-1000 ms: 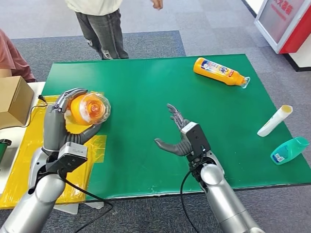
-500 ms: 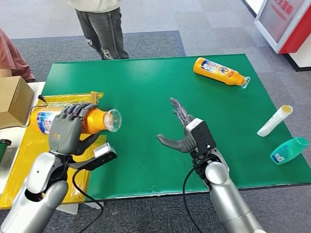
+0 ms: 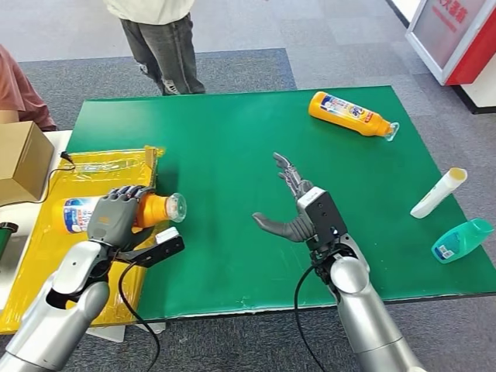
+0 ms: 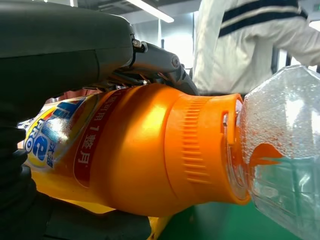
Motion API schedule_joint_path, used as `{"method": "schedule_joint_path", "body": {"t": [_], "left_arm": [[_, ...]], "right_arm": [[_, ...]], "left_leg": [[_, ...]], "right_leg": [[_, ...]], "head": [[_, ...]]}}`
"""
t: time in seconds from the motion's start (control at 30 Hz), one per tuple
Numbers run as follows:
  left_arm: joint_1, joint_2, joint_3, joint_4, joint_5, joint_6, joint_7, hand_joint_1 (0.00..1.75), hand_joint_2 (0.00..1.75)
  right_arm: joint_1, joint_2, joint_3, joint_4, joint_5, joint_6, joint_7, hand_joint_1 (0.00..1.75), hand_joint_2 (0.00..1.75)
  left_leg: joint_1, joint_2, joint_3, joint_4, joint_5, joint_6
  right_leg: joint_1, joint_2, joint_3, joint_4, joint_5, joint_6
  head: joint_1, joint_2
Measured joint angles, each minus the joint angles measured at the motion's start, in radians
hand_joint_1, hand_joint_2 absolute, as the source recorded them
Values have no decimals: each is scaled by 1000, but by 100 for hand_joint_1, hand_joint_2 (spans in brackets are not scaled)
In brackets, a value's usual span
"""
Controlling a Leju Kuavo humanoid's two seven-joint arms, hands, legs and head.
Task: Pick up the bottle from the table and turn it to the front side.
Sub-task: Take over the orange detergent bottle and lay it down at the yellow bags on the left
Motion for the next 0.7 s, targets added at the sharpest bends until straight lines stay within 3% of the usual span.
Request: {"method": "schedule_joint_path", "body": {"t": [0.3,0.43,0.7], "left_arm": [[-11,-3,1,94,31,-27,-7,169,175],[-10,-7,4,117,32,-31,-7,0,175],[-5,-20,13,139,29,-23,-7,0,175]], "right_arm": [[1,0,0,-22,7,1,2,0,175],[1,0,0,-35,13,1,3,0,175],[3,0,0,-57,25,1,5,0,175]], "left_leg": [[0,0,0,0,0,0],[0,0,0,0,0,0],[0,0,0,0,0,0]], "right_leg": [[0,0,0,0,0,0],[0,0,0,0,0,0],[0,0,0,0,0,0]], "head": [[0,0],[0,0],[0,0]]}}
